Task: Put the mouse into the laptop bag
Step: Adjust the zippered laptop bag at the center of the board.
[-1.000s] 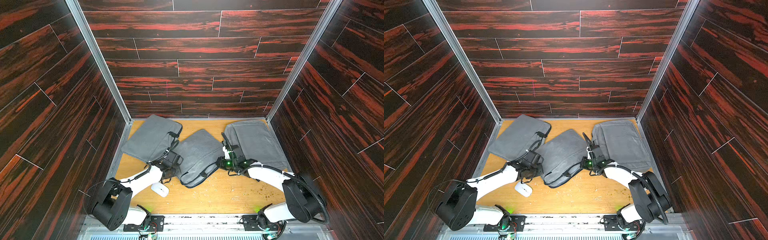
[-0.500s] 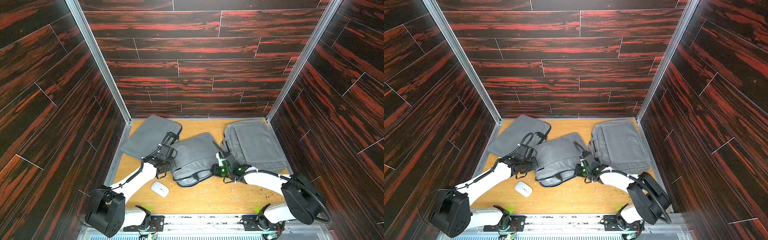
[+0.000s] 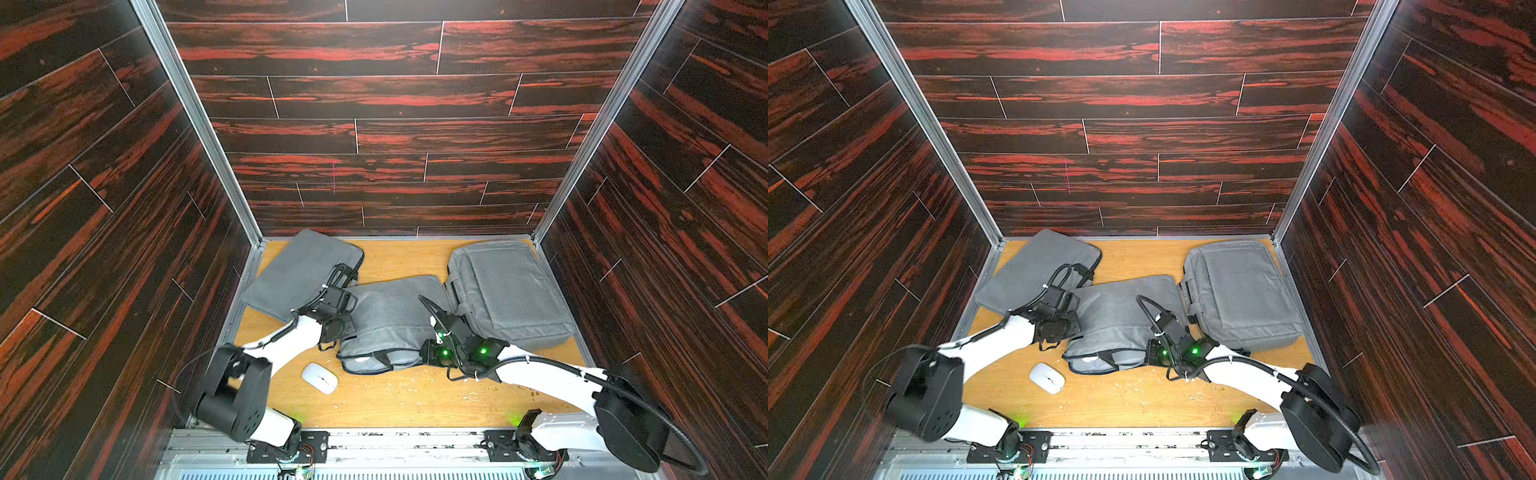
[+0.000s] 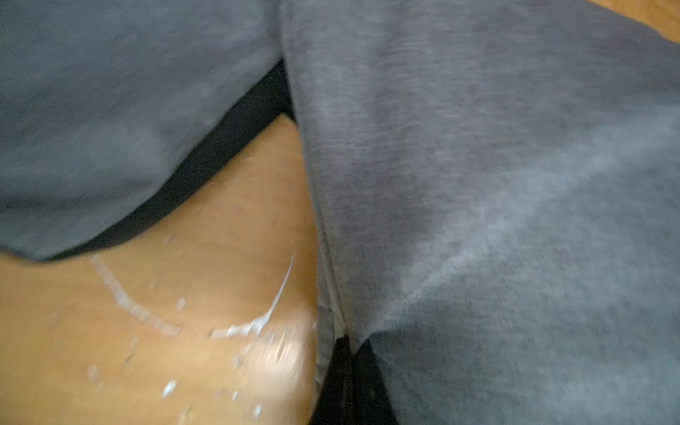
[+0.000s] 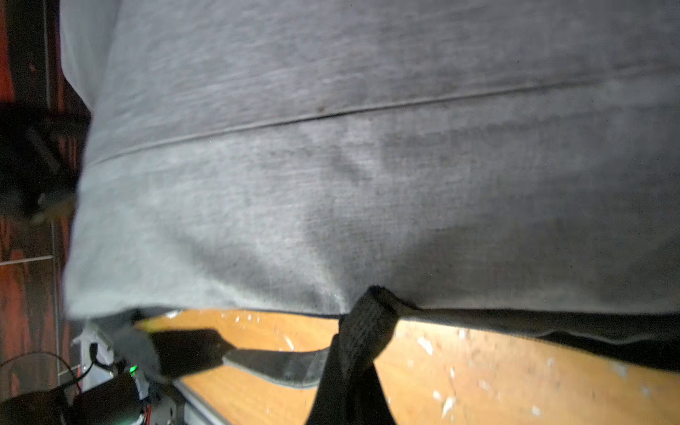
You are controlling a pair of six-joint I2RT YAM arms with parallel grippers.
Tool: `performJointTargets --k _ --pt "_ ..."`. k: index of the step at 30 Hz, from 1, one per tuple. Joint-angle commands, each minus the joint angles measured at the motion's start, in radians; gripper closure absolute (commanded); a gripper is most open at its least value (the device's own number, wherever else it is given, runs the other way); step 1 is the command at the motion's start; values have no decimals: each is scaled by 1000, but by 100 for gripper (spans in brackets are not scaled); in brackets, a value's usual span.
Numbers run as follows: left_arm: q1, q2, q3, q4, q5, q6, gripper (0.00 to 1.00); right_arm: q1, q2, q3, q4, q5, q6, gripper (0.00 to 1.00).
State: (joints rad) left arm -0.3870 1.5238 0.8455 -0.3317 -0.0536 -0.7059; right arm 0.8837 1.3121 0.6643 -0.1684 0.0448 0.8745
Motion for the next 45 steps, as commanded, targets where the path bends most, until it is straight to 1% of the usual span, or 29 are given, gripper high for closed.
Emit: performJointTargets --k 1,7,12,15,18,20,21,23,26,28,29,31,33,34,37,40,43,44,45 --pt "2 63 71 116 64 13 100 47 -10 -3 -32 -36 38 100" --pt "16 193 186 151 109 45 100 99 37 18 -27 -37 60 100" --pt "17 294 309 145 157 86 100 112 89 22 64 -81 74 92" --pt "19 350 378 136 186 104 100 127 122 31 113 -113 77 86" --pt "19 393 430 116 189 117 100 142 138 42 133 -135 75 73" --pt "21 400 444 104 168 124 95 144 127 46 115 -139 66 65" --pt "23 400 443 101 160 126 92 144 116 49 97 -134 59 63" --pt "33 389 443 94 152 129 86 144 78 58 30 -101 43 59" --pt "54 359 444 81 144 135 72 144 6 85 -88 -46 16 57" --pt "67 333 456 55 137 147 58 144 -49 113 -190 21 2 57" --pt "72 318 462 39 132 152 54 143 -74 124 -237 55 -2 57" --pt "77 275 465 14 117 160 46 126 -122 153 -344 140 -17 56" --pt "77 234 451 9 120 155 41 90 -154 167 -412 185 -31 54" --pt "76 185 437 14 135 147 38 60 -164 166 -428 185 -42 54" --pt "72 97 363 33 182 111 33 -15 -165 146 -434 172 -69 51" --pt "54 7 258 46 199 71 30 -57 -153 124 -427 168 -83 47" --pt "-2 -80 141 52 177 45 28 -95 -152 83 -414 180 -84 42" --pt "-33 -102 109 41 161 40 29 -112 -155 66 -408 173 -85 42" --pt "-68 -122 82 33 151 36 32 -127 -160 51 -403 171 -86 42"
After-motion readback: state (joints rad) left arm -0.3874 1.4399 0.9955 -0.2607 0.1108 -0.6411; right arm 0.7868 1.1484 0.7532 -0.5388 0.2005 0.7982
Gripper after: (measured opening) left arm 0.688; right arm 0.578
